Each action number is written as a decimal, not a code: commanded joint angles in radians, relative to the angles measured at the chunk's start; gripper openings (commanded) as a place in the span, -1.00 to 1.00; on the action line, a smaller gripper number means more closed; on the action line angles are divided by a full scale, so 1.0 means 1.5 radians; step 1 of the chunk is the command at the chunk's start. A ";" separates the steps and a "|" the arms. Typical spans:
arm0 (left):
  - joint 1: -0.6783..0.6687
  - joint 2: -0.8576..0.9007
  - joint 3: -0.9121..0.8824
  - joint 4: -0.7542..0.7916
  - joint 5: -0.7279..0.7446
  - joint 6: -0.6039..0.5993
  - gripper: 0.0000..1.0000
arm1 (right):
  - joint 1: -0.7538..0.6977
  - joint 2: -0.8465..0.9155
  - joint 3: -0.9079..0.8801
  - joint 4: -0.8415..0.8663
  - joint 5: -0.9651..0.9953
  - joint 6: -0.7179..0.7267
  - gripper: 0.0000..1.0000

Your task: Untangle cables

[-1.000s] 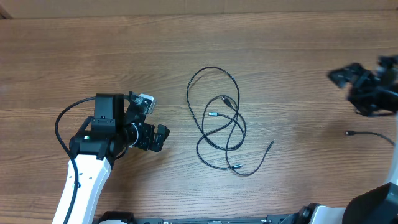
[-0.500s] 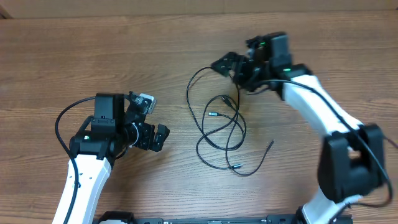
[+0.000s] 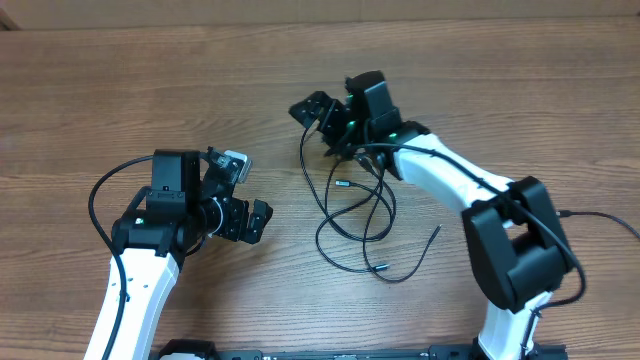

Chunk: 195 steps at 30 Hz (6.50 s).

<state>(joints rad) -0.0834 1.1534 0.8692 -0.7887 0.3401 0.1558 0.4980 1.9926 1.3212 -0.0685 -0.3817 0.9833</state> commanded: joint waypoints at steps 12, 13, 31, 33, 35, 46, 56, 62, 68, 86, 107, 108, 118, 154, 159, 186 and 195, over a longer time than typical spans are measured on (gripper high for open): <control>0.001 -0.002 0.007 0.000 -0.001 -0.010 0.99 | 0.054 0.088 0.001 0.136 0.089 -0.016 0.41; 0.001 -0.002 0.007 0.000 -0.001 -0.010 1.00 | 0.059 0.089 0.001 0.144 0.095 -0.019 0.41; 0.001 -0.002 0.007 0.000 -0.001 -0.010 0.99 | -0.109 -0.077 0.001 0.366 -0.178 -0.080 -0.92; 0.001 -0.002 0.007 0.000 -0.001 -0.010 1.00 | -0.166 -0.162 0.002 0.329 -0.178 -0.080 -0.92; 0.001 -0.002 0.007 0.000 -0.001 -0.010 0.99 | -0.199 -0.218 0.004 0.313 -0.175 -0.078 -0.92; 0.001 -0.002 0.007 0.000 -0.001 -0.010 0.99 | -0.358 -0.450 0.100 0.155 -0.100 -0.089 -0.92; 0.001 -0.002 0.007 0.000 -0.001 -0.010 0.99 | -0.435 -0.456 0.173 0.092 -0.103 -0.121 -0.92; 0.001 -0.002 0.007 0.000 -0.001 -0.010 1.00 | -0.429 -0.456 0.259 0.120 -0.134 -0.113 -0.92; 0.001 -0.002 0.007 0.000 -0.001 -0.010 0.99 | -0.413 -0.443 0.272 -0.075 -0.035 -0.268 -0.92; 0.001 -0.002 0.007 0.000 -0.001 -0.010 1.00 | -0.499 -0.388 0.272 -0.488 0.428 -0.325 -0.92; -0.178 0.225 0.007 0.266 0.193 -0.172 0.99 | -0.499 -0.388 0.272 -0.522 0.308 -0.325 -0.92; -0.208 0.254 0.007 0.289 0.192 -0.193 0.99 | -0.499 -0.388 0.272 -0.522 0.304 -0.325 -0.92; -0.331 0.431 0.007 0.521 0.236 -0.429 0.99 | -0.499 -0.388 0.271 -0.538 0.302 -0.325 -0.92; -0.076 0.134 0.055 0.068 -0.373 -0.401 -0.92 | -0.565 -0.381 0.271 -0.572 0.313 -0.362 -0.92; 0.100 0.092 0.055 -0.001 -0.389 -0.405 -0.92 | -0.565 -0.354 0.271 -0.572 0.420 -0.368 -0.92; 0.318 0.092 0.055 -0.077 -0.477 -0.517 -0.91 | -0.833 -0.255 0.600 -0.502 0.179 -0.344 -0.92; 0.317 0.093 0.055 -0.056 -0.324 -0.347 -0.92 | -0.836 -0.237 0.642 -0.519 0.158 -0.345 -0.92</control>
<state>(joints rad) 0.3931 1.3090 0.9524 -0.8886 -0.2909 -0.5240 -0.7578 1.6184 2.2765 -0.8455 -0.1345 0.4664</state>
